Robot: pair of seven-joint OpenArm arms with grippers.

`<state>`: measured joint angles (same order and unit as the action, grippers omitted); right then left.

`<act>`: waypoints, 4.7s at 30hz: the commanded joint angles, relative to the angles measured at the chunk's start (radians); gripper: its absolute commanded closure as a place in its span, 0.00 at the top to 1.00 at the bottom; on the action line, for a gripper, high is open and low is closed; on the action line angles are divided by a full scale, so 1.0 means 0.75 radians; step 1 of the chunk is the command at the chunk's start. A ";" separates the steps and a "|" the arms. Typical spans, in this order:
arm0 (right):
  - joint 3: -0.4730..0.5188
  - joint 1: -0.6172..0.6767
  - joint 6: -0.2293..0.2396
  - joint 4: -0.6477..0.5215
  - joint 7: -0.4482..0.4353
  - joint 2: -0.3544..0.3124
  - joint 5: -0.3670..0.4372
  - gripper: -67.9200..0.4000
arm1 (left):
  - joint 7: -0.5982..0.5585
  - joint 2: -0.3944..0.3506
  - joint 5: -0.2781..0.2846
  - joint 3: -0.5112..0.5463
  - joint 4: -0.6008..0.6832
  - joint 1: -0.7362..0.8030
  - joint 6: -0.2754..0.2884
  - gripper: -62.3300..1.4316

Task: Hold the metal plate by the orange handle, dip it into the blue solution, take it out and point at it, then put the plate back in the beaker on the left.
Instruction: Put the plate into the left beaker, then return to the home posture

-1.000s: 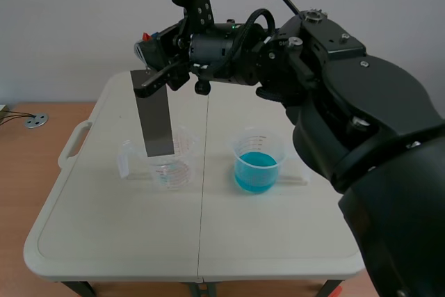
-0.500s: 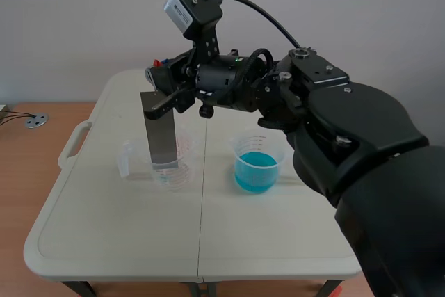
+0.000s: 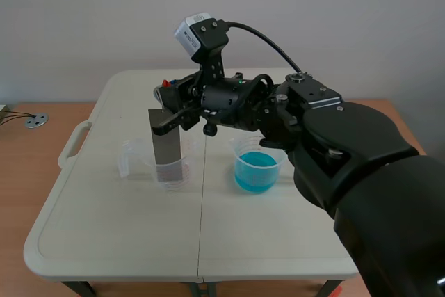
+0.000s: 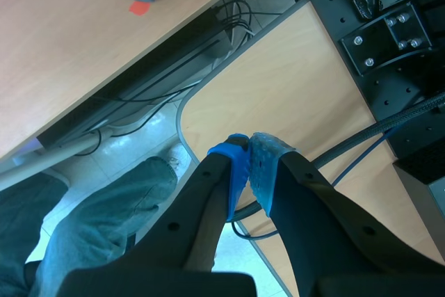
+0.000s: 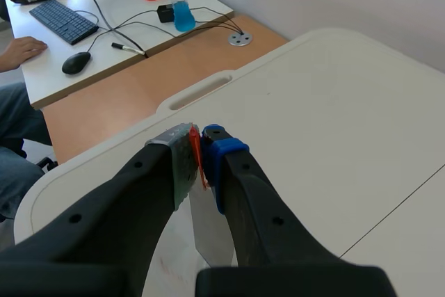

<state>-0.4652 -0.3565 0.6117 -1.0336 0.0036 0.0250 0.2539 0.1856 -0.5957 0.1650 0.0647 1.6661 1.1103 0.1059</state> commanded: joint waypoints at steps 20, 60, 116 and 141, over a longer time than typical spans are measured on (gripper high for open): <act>0.003 -0.039 -0.156 -0.014 -0.014 0.004 -0.010 0.98 | -0.018 0.007 0.033 -0.006 0.010 0.000 0.002 1.00; 0.369 0.856 -0.117 -1.191 0.120 -0.597 0.192 0.98 | -0.191 -0.056 0.120 0.074 0.453 -0.734 -0.027 1.00; 0.578 1.210 -0.122 -1.247 -0.059 -0.727 0.191 0.98 | -0.318 -0.042 0.104 -0.475 0.298 -0.942 -0.018 1.00; 0.578 1.210 -0.122 -1.247 -0.059 -0.727 0.191 0.98 | -0.318 -0.042 0.104 -0.475 0.298 -0.942 -0.018 1.00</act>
<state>-0.0402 0.5602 0.5201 -1.9610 -0.0238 -0.5232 0.3862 -0.0353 -0.6315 0.2363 -0.2943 1.8641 0.4019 0.0906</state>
